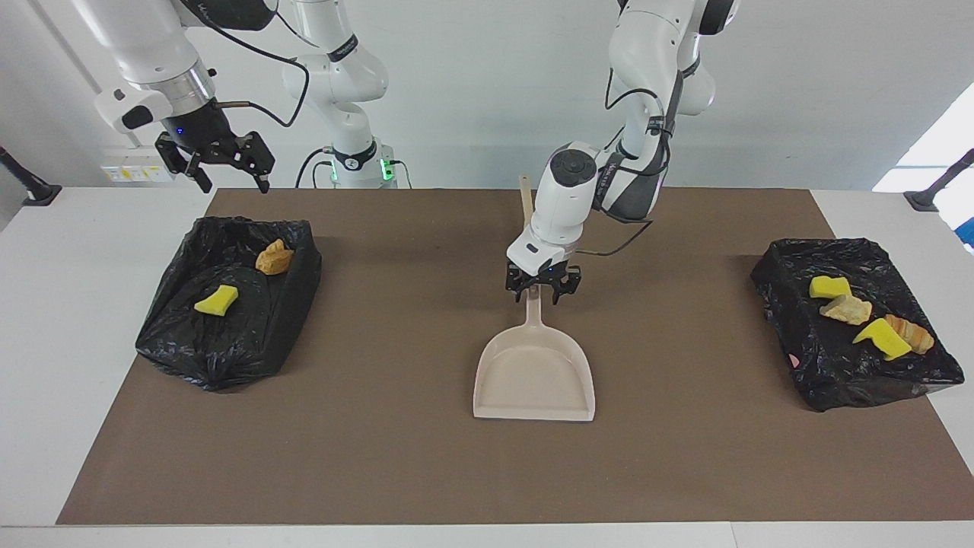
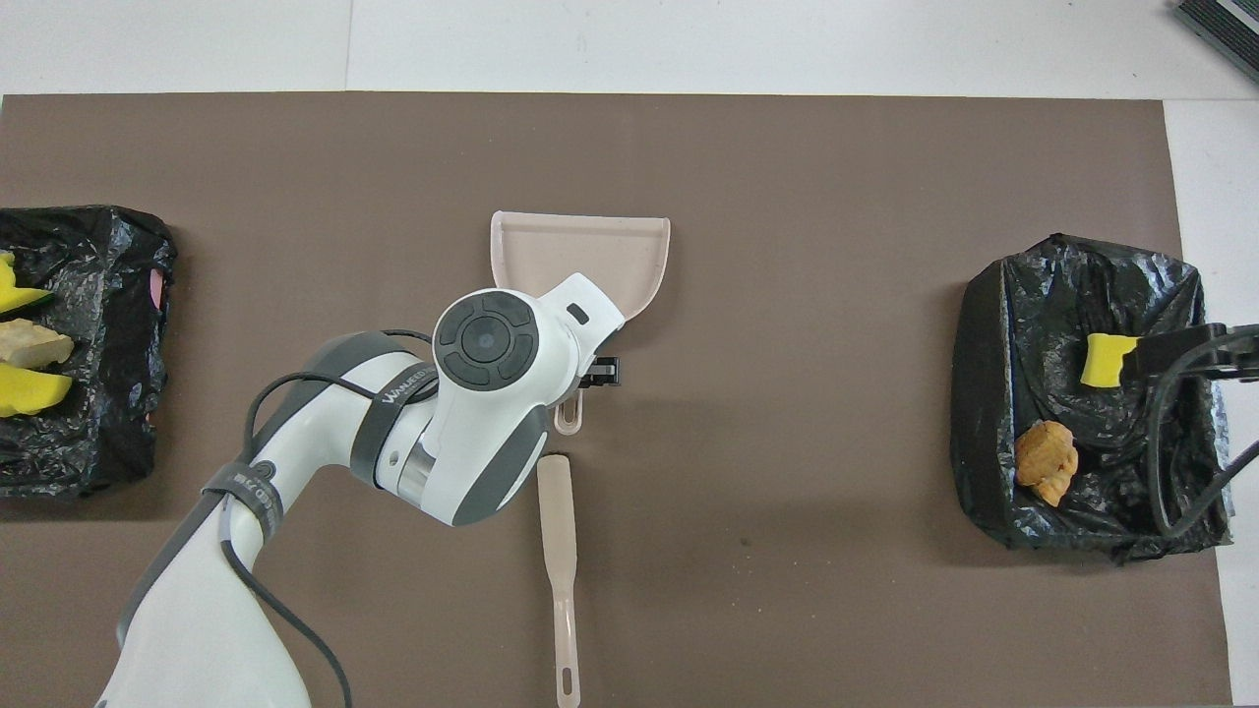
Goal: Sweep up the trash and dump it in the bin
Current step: 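Set the dustpan down at the table center and withdraw the left gripper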
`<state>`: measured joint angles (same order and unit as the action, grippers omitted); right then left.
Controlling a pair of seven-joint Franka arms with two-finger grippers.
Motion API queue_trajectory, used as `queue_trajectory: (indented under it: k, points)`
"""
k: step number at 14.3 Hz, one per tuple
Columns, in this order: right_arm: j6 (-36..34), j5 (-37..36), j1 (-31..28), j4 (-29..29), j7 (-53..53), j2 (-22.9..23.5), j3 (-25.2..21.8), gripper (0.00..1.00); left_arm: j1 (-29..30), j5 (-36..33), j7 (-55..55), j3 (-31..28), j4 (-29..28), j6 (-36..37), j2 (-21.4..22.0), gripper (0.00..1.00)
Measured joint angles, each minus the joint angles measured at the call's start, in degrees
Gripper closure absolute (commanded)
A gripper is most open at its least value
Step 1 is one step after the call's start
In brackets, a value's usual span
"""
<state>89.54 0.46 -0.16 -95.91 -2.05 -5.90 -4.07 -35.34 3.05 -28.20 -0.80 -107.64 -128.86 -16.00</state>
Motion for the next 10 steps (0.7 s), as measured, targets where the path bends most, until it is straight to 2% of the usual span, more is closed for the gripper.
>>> queue_trajectory:
  k: [3,10]
  points:
    - [0.0,0.0,0.0,0.0,0.0,0.0,0.0,0.0,2.44,0.0,-0.01,-0.88,1.6,4.45,3.04,0.0]
    - [0.0,0.0,0.0,0.0,0.0,0.0,0.0,0.0,13.78,0.0,4.11,-1.23,2.37,17.59,13.88,0.0]
